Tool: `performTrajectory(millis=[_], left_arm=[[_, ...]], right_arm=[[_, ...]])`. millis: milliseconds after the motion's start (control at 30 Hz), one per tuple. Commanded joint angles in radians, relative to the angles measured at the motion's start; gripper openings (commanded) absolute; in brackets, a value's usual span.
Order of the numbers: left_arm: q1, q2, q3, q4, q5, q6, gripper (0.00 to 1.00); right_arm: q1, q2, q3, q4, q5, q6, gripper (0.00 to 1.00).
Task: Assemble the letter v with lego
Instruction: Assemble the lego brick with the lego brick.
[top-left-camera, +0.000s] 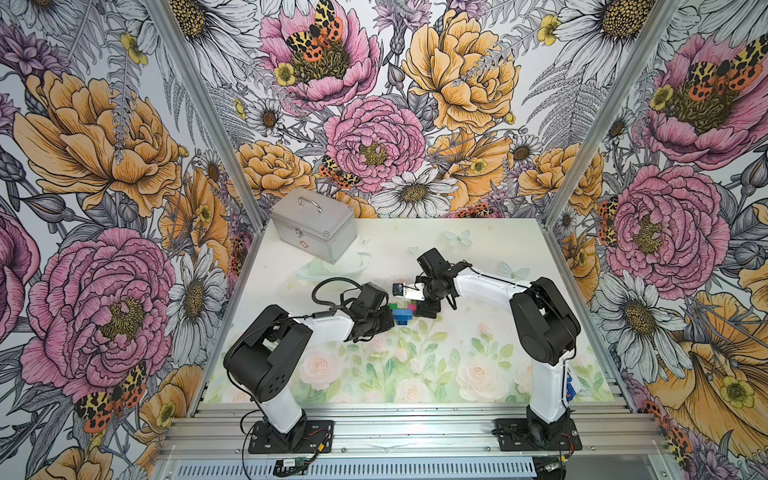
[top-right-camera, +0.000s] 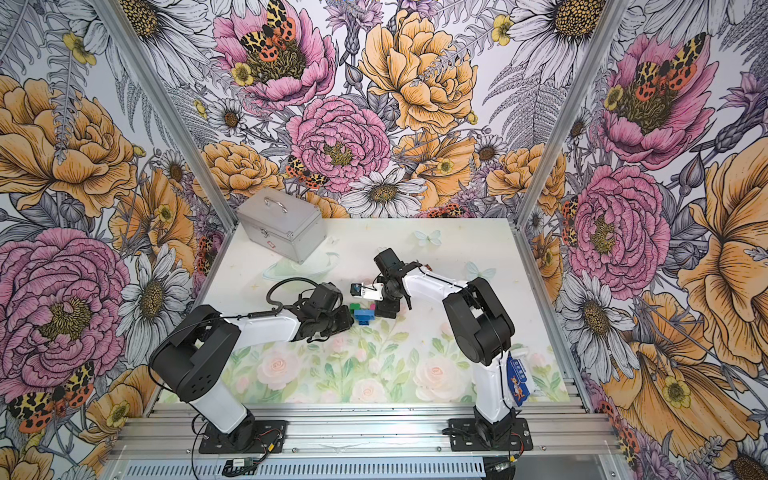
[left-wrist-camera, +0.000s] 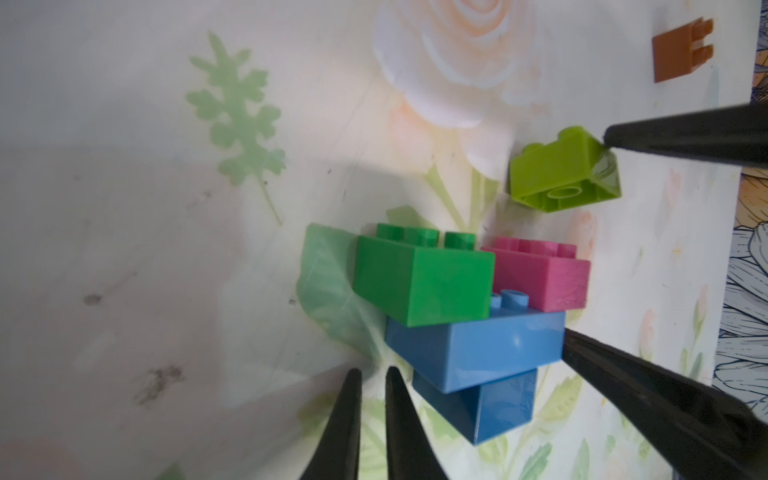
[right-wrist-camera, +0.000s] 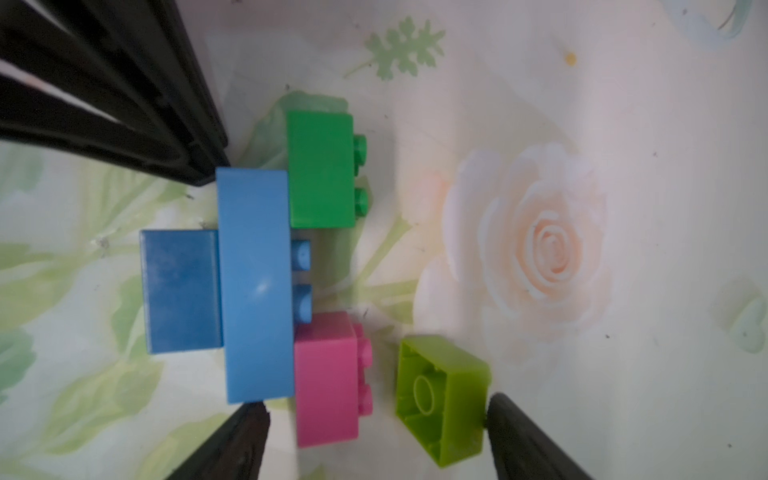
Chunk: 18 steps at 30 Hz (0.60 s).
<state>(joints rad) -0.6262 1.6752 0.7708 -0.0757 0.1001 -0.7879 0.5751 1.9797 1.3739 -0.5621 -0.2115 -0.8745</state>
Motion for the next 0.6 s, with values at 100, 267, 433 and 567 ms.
performTrajectory(millis=[100, 267, 433, 567], left_arm=[[-0.012, 0.004, 0.006, -0.011, -0.026, -0.008, 0.16], [-0.013, 0.008, 0.007, -0.011, -0.026, -0.007, 0.16], [-0.013, 0.009, 0.007, -0.011, -0.027, -0.006, 0.16], [-0.013, 0.007, 0.005, -0.011, -0.028, -0.005, 0.16]], right_arm=[[-0.006, -0.033, 0.013, -0.002, 0.013, 0.009, 0.87], [-0.006, -0.055, 0.001, -0.002, 0.001, 0.029, 0.86], [-0.004, -0.083, -0.02, -0.002, -0.004, 0.04, 0.86], [-0.003, -0.095, -0.027, -0.003, -0.004, 0.056, 0.87]])
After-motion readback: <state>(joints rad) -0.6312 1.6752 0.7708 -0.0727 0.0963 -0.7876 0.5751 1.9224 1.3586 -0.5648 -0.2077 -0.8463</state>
